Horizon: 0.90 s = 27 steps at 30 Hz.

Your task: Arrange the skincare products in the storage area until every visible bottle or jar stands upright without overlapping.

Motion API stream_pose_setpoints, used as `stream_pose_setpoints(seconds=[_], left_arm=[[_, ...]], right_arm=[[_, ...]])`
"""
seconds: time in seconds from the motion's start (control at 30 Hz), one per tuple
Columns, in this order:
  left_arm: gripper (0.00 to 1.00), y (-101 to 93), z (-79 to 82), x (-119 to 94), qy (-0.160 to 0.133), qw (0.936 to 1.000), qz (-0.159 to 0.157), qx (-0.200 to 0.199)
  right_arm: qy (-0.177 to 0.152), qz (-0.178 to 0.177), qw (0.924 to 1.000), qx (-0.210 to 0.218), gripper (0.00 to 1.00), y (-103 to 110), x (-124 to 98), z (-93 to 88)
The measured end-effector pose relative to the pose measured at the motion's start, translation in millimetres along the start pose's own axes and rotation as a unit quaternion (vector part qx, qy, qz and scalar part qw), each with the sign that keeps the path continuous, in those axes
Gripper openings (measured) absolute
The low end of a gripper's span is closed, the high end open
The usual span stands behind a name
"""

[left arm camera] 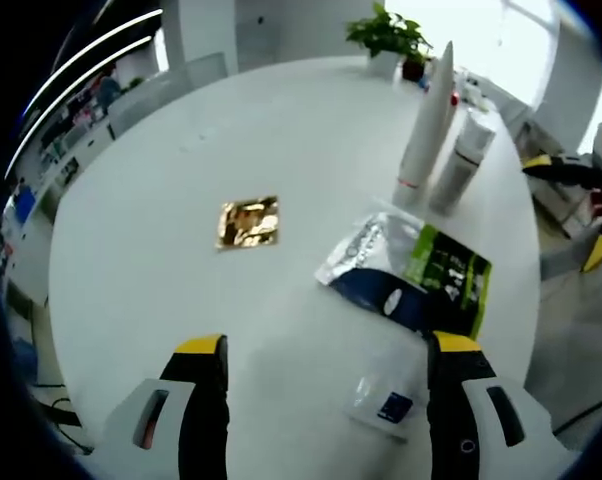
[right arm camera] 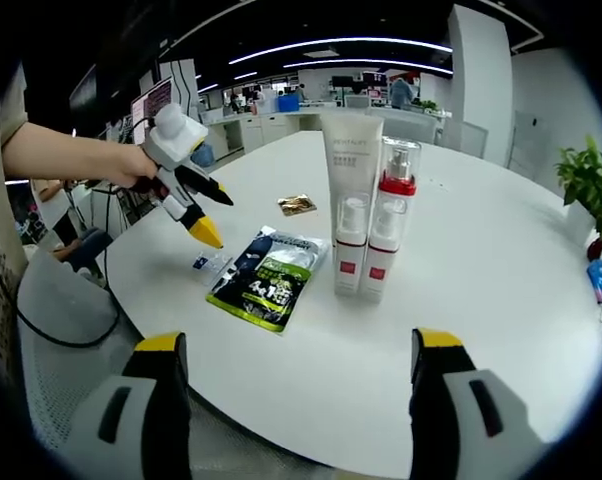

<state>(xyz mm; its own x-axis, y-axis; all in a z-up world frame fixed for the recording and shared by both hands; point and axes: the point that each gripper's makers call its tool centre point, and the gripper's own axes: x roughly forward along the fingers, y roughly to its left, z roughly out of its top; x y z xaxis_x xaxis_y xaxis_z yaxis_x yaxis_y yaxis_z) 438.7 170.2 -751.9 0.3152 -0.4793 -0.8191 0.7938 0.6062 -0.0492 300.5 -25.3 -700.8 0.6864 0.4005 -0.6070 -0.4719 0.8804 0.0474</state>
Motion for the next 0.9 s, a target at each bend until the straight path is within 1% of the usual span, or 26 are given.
stream_pose_setpoints(seconds=[0.4, 0.67, 0.9], left_arm=[[0.78, 8.8, 3.5, 10.0, 0.008, 0.9999, 0.002, 0.009], [0.78, 21.9, 10.7, 16.6, 0.012, 0.9997, 0.007, 0.019], [0.78, 30.8, 13.5, 23.9, 0.017, 0.9996, 0.009, 0.022]], right_arm=[[0.002, -0.004, 1.0, 0.005, 0.92, -2.2, 0.7, -1.1], [0.003, -0.005, 0.9999, 0.008, 0.92, -2.5, 0.4, -1.6], [0.005, -0.007, 0.9999, 0.01, 0.92, -3.6, 0.6, -2.6]])
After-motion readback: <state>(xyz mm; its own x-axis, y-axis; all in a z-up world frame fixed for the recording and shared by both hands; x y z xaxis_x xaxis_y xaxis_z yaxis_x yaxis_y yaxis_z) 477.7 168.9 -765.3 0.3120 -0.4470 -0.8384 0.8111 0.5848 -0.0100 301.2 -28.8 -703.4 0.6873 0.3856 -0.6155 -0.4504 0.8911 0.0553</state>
